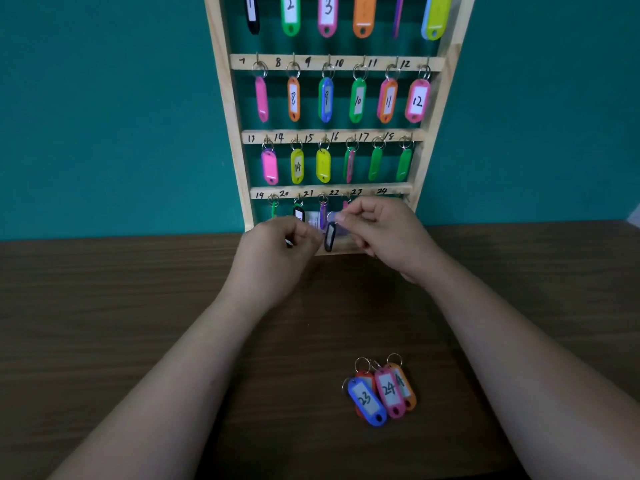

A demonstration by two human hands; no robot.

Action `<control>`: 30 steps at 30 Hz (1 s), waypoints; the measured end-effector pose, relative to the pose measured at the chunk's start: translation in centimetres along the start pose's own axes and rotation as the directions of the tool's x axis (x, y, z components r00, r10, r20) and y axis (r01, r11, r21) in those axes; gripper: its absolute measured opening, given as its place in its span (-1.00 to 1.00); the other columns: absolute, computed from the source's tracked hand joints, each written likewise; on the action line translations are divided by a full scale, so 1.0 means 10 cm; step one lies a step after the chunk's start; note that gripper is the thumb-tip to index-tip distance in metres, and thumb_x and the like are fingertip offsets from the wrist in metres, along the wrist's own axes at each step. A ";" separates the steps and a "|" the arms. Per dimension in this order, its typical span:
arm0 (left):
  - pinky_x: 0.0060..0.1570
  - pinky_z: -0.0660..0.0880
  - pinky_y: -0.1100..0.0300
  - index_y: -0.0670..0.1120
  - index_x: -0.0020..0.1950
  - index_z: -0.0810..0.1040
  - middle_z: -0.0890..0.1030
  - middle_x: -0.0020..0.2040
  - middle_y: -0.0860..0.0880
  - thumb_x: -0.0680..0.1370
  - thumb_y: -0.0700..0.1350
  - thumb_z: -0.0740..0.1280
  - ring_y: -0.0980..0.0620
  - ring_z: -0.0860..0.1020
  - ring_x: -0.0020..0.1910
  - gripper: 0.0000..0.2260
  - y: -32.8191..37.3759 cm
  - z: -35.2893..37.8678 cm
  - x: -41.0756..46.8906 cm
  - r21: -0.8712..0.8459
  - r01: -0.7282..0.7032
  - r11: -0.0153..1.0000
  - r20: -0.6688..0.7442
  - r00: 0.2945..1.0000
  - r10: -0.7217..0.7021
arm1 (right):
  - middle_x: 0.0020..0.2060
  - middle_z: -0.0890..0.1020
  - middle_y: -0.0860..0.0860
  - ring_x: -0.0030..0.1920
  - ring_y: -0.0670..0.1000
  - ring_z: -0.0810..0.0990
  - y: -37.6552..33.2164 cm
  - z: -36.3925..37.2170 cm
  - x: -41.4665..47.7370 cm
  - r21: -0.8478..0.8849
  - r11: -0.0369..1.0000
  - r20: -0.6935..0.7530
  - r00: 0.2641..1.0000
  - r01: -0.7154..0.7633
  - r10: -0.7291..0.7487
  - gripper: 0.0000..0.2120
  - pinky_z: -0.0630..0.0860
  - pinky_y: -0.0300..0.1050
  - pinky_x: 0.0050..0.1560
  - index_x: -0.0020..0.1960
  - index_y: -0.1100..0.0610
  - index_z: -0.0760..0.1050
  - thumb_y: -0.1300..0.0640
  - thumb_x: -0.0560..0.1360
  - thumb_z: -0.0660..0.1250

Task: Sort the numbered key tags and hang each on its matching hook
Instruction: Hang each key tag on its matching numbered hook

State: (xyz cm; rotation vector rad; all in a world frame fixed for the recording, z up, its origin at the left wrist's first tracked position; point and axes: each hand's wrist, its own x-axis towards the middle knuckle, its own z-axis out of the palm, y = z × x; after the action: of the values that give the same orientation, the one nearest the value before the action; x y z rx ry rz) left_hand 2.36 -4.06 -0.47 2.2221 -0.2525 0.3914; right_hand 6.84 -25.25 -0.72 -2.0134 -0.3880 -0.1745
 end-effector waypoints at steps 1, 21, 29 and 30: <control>-0.06 0.52 0.28 0.06 -0.03 0.71 0.69 -0.09 0.13 0.64 0.01 0.42 0.22 0.60 -0.06 -0.89 0.00 0.00 -0.01 0.014 -0.003 1.000 0.036 0.999 0.002 | -0.40 0.61 -0.09 -0.42 -0.18 0.50 0.02 -0.01 0.02 -0.014 1.000 -0.078 0.997 0.006 -0.007 -0.89 0.47 -0.28 -0.37 -0.03 -0.07 0.67 0.00 0.67 0.42; -0.10 0.50 0.36 0.12 -0.06 0.71 0.69 -0.11 0.15 0.58 -0.01 0.48 0.24 0.60 -0.08 -0.97 0.02 0.02 -0.27 0.101 -0.015 0.995 0.389 0.921 -0.026 | -0.19 0.71 -0.12 -0.19 -0.17 0.67 0.05 0.01 0.13 -0.254 0.967 -0.405 0.908 0.005 -0.111 -0.82 0.52 -0.27 -0.25 0.00 0.07 0.73 0.01 0.67 0.41; -0.15 0.45 0.43 0.17 -0.04 0.70 0.68 -0.10 0.19 0.54 0.13 0.49 0.29 0.59 -0.05 -0.93 0.04 -0.06 -0.43 0.121 -0.059 0.991 0.509 0.861 -0.011 | -0.36 0.65 -0.06 -0.39 -0.10 0.56 -0.06 -0.16 -0.12 -0.205 0.977 0.364 0.923 -0.053 0.126 -0.85 0.49 -0.25 -0.38 -0.05 -0.03 0.65 -0.08 0.63 0.45; -0.16 0.44 0.43 0.18 -0.04 0.70 0.68 -0.10 0.20 0.54 0.16 0.49 0.29 0.58 -0.05 -0.91 0.05 -0.07 -0.45 0.123 -0.059 0.991 0.531 0.847 -0.015 | -0.35 0.65 -0.06 -0.38 -0.07 0.55 -0.07 -0.17 -0.14 -0.237 0.970 0.457 0.874 -0.061 0.167 -0.86 0.49 -0.23 -0.38 -0.04 -0.03 0.66 -0.08 0.63 0.45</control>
State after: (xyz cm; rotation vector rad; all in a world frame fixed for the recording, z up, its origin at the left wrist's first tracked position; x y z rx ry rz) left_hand -2.14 -3.62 -1.40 2.4269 -0.5605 -0.2197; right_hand 5.31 -26.72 0.25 -2.2812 -0.5742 0.3798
